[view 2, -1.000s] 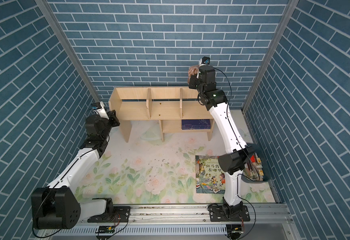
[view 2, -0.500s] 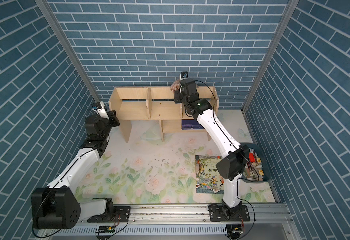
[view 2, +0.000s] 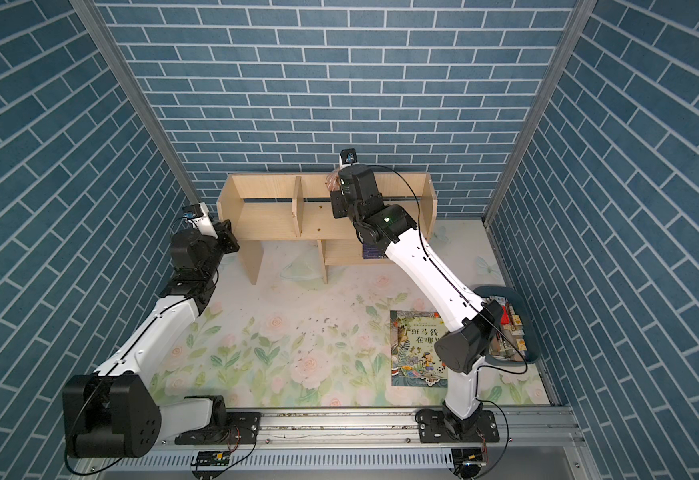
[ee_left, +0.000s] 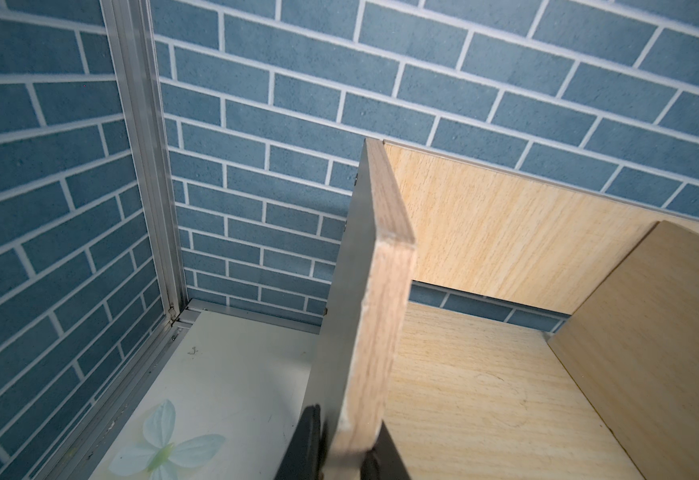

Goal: Wipe the bookshelf clean with a cloth
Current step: Hold the shelf at the center of the board.

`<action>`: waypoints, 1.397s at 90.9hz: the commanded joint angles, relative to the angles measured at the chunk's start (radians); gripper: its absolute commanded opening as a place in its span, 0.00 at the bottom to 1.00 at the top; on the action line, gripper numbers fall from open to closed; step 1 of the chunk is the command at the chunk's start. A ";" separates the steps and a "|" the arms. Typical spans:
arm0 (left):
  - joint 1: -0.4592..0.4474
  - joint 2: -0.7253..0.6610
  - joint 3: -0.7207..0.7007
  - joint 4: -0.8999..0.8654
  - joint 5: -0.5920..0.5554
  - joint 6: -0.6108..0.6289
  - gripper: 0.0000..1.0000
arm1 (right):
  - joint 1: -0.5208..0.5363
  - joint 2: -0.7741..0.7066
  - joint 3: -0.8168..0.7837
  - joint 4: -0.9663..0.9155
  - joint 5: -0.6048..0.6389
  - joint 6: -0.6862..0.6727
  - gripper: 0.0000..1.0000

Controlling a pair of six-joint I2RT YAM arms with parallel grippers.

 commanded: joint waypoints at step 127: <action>-0.061 0.004 0.003 -0.059 0.121 -0.055 0.00 | 0.018 -0.097 -0.212 0.223 0.058 -0.031 0.00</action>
